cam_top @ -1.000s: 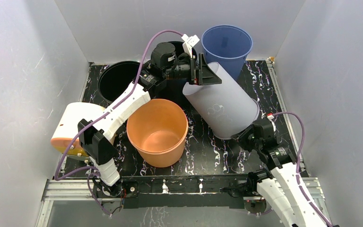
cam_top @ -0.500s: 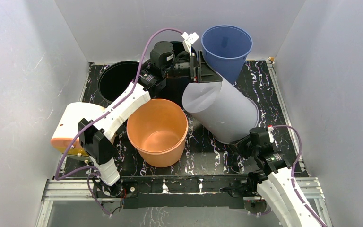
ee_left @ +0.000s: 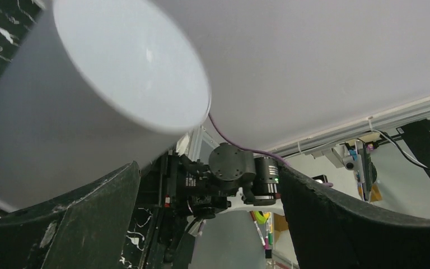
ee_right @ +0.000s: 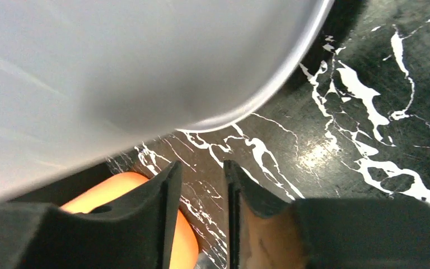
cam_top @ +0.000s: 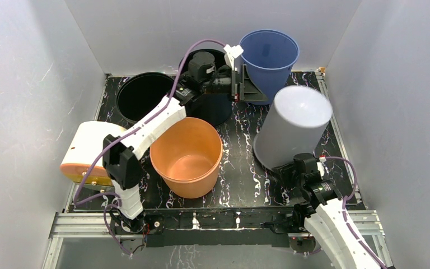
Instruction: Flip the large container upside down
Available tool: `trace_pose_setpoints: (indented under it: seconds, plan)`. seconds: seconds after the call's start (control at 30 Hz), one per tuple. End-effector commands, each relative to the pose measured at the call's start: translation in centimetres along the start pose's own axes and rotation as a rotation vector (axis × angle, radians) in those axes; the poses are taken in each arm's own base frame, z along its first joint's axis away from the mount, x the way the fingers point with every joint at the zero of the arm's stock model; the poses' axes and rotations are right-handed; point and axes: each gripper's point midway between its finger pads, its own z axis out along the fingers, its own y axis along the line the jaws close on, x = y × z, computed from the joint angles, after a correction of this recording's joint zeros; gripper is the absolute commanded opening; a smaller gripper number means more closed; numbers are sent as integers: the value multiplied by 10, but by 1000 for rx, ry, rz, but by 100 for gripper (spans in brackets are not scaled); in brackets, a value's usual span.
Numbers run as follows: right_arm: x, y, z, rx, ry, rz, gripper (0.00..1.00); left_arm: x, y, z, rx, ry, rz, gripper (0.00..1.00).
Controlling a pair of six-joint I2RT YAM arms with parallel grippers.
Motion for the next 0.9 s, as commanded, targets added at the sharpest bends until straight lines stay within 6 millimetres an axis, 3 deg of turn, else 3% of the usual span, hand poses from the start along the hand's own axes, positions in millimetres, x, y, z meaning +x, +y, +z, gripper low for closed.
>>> trace_pose_setpoints:
  seconds: [0.0,0.1,0.37,0.43,0.6,0.73,0.87]
  plan:
    - [-8,4,-2,-3,-42,22,38,10,4,18,38,56,-19,92]
    - [-17,3,-10,22,-85,-2,50,10,5,21,43,62,-21,93]
    - [-35,22,-35,0,-159,-146,63,9,-2,10,-6,66,42,93]
    - [-40,43,-46,-61,-175,-225,70,8,-10,1,-26,63,73,93]
    - [-54,86,-58,-142,-235,-303,76,9,-34,-28,-79,44,166,94]
    - [-69,128,-44,-180,-294,-311,78,15,-45,-61,-167,11,248,97]
    - [-102,166,-23,-138,-391,-350,80,25,-44,-82,-241,-7,250,98]
